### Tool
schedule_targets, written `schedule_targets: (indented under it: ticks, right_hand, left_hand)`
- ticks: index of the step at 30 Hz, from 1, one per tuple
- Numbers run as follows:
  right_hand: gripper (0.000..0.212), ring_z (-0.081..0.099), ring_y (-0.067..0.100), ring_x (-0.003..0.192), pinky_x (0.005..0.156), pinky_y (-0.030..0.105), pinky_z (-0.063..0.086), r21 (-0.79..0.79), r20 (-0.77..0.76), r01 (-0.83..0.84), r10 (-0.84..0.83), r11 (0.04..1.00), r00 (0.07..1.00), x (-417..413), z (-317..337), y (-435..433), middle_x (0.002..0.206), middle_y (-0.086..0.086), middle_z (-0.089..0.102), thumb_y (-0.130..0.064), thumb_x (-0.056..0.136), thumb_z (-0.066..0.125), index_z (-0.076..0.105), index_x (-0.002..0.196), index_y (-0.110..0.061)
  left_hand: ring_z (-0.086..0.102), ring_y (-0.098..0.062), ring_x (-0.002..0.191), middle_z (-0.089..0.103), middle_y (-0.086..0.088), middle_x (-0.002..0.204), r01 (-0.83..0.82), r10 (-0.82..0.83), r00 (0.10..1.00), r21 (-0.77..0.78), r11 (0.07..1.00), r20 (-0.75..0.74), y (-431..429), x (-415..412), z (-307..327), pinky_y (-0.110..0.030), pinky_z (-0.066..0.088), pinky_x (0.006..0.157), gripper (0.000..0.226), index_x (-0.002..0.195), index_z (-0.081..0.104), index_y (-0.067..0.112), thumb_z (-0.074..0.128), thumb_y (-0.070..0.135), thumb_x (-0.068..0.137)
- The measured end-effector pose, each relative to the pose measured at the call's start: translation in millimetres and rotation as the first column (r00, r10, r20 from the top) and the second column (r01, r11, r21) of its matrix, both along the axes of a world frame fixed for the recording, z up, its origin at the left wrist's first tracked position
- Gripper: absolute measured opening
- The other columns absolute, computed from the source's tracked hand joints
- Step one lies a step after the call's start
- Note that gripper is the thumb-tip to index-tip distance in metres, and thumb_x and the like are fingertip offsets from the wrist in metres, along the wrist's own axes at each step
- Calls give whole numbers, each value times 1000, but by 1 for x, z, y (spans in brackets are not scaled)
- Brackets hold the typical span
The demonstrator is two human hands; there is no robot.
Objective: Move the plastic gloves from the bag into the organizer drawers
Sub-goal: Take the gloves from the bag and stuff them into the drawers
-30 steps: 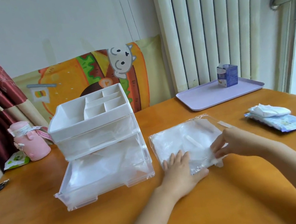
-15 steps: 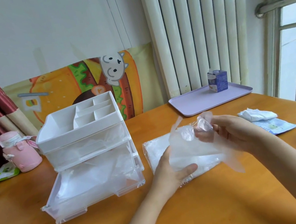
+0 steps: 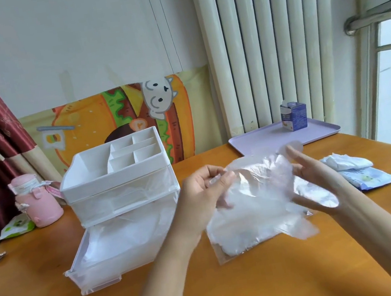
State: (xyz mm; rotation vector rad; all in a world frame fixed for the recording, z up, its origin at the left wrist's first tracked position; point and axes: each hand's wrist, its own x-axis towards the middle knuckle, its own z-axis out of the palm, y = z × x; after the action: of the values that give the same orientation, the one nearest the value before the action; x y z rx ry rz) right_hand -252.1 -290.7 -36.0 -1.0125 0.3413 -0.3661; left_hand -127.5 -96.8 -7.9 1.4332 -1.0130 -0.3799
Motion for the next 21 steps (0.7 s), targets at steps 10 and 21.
schedule_targets:
  ticks: [10, 21]
  right_hand:
    - [68, 60, 31, 104, 90, 35, 48, -384, -10, -432, 464, 816, 886, 27, -23, 75, 116, 19, 63, -41, 73, 78, 60, 123, 1]
    - [22, 60, 11, 50, 55, 19, 52, -541, 21, 90, -93, 836, 995, 88, 35, 124, 63, 4, 67, 0, 73, 77, 57, 77, -10]
  left_hand:
    - [36, -6, 43, 38, -1, 53, -49, -32, 975, 357, 933, 219, 74, 35, 44, -17, 37, 45, 18, 82, 69, 10, 76, 26, 80]
    - [58, -6, 61, 69, 5, 73, -360, 247, 911, 347, 866, 330, 144, 110, 44, -20, 48, 64, 7, 76, 74, 18, 81, 20, 76]
